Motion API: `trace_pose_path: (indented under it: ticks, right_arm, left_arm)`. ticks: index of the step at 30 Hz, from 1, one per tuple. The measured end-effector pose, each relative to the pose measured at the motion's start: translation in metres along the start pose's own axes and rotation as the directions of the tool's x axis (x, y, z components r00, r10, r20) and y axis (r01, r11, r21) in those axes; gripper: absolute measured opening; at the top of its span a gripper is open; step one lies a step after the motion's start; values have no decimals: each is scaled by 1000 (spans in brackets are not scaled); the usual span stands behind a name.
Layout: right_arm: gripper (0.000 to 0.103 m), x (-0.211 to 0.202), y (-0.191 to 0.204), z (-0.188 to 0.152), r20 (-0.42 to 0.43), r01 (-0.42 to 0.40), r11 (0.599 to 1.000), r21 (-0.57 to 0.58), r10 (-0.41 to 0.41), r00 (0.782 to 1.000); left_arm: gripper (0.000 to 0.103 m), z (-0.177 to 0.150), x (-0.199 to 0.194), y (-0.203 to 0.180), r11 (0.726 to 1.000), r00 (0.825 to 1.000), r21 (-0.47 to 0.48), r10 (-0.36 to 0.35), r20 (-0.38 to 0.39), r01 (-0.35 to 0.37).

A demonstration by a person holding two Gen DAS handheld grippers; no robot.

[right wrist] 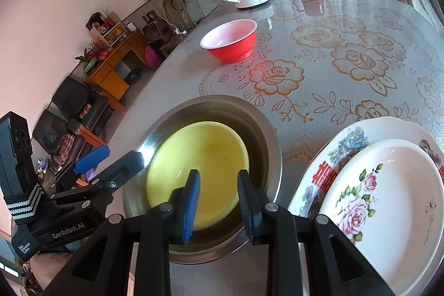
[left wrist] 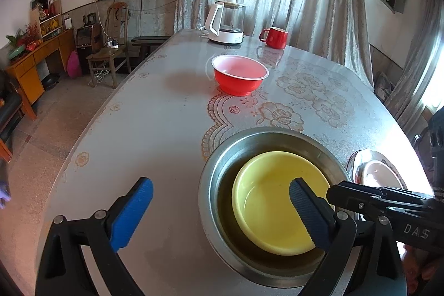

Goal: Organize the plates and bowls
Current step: 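Open both tools and withdraw from the yellow bowl, then move the right tool to the red plastic bowl and close on its rim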

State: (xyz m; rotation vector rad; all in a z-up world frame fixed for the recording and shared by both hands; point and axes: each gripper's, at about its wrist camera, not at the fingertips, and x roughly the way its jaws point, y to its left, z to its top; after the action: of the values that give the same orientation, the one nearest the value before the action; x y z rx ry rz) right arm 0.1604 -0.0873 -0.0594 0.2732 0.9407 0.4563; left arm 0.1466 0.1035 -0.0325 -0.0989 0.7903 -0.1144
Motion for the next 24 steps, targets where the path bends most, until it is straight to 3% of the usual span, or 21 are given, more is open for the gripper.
trace_pose_path:
  ticks: [14,24]
  right_arm:
    - [29,-1,-1,22,-1,45,998,-31,-45,999]
    - [33,12,-16,91,33,122,991,-49,-121,992]
  left_arm:
    - [101,9,4,10,999,1000,-33,-18,0,18]
    - [101,36,10,37,995,1000,-99,-20,13,21]
